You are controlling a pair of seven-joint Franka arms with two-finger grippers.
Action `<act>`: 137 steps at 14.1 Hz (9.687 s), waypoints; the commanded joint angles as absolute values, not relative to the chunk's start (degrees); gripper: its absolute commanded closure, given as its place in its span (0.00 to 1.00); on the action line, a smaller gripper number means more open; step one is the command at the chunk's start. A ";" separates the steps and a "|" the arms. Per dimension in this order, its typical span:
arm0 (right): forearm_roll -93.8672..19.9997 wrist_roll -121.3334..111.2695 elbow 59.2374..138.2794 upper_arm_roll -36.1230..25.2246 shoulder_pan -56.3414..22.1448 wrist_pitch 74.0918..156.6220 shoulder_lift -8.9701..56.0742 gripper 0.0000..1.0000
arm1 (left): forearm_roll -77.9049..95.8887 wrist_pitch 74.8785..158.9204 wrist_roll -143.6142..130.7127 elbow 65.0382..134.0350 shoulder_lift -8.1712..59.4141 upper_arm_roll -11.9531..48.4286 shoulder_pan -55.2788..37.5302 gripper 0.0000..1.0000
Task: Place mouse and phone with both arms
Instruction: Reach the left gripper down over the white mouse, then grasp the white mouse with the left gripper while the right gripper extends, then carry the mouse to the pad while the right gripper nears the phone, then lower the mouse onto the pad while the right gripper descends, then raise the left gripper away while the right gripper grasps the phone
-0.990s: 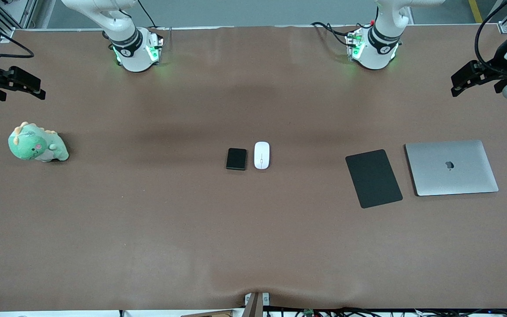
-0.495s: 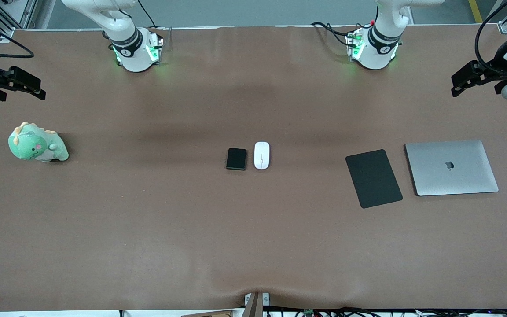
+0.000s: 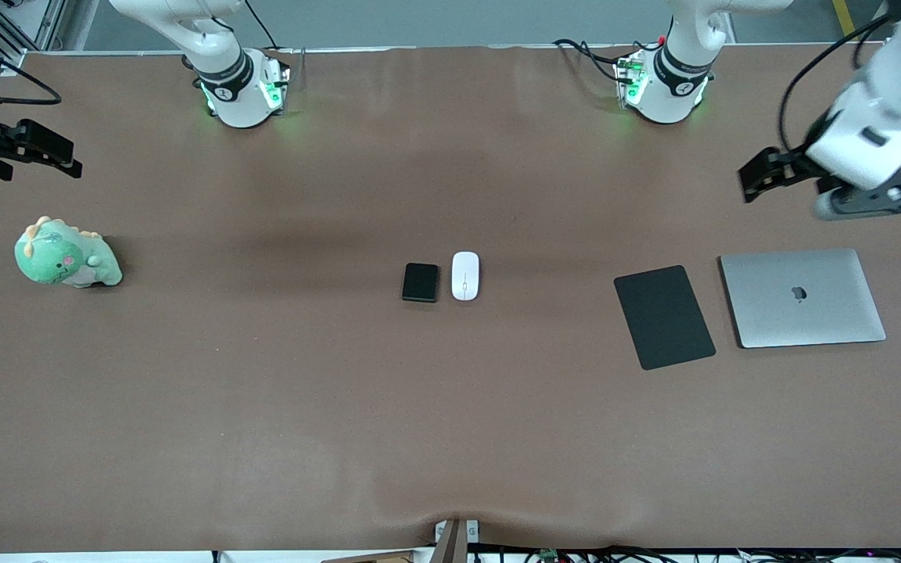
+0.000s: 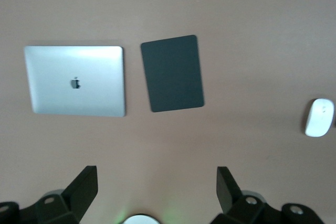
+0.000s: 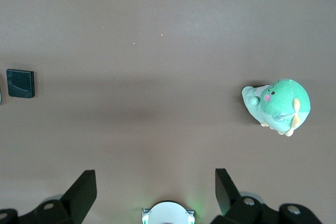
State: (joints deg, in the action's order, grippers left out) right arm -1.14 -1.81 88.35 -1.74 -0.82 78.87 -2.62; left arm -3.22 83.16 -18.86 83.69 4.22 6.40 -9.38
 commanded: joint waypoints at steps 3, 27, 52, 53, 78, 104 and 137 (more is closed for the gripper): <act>-2.20 -2.29 88.24 -1.58 -0.44 78.75 -2.11 0.00 | -3.87 86.56 -27.50 79.10 11.50 6.94 -15.81 0.00; -2.99 -2.46 87.10 -1.58 -0.18 79.10 2.11 0.00 | -4.92 111.17 -42.70 79.72 40.95 6.42 -38.05 0.00; -3.60 -3.87 86.48 -0.53 -0.70 83.23 11.25 0.00 | -3.78 123.31 -42.01 79.98 49.13 6.59 -41.66 0.00; -3.60 -3.78 86.57 -0.35 -0.79 83.23 11.25 0.00 | -3.78 123.31 -42.10 79.98 49.30 6.59 -41.66 0.00; -14.85 25.48 87.71 9.66 -2.63 82.70 11.69 0.00 | -3.43 115.41 -31.85 79.89 36.40 6.06 -30.69 1.00; -9.59 44.47 91.67 15.56 -20.47 105.98 24.43 0.00 | -3.43 140.96 -32.52 116.45 26.10 6.50 -3.87 1.00; 2.64 44.56 99.40 13.80 -28.21 135.44 37.97 0.00 | -5.45 108.37 -19.25 80.42 22.25 8.53 -1.85 0.00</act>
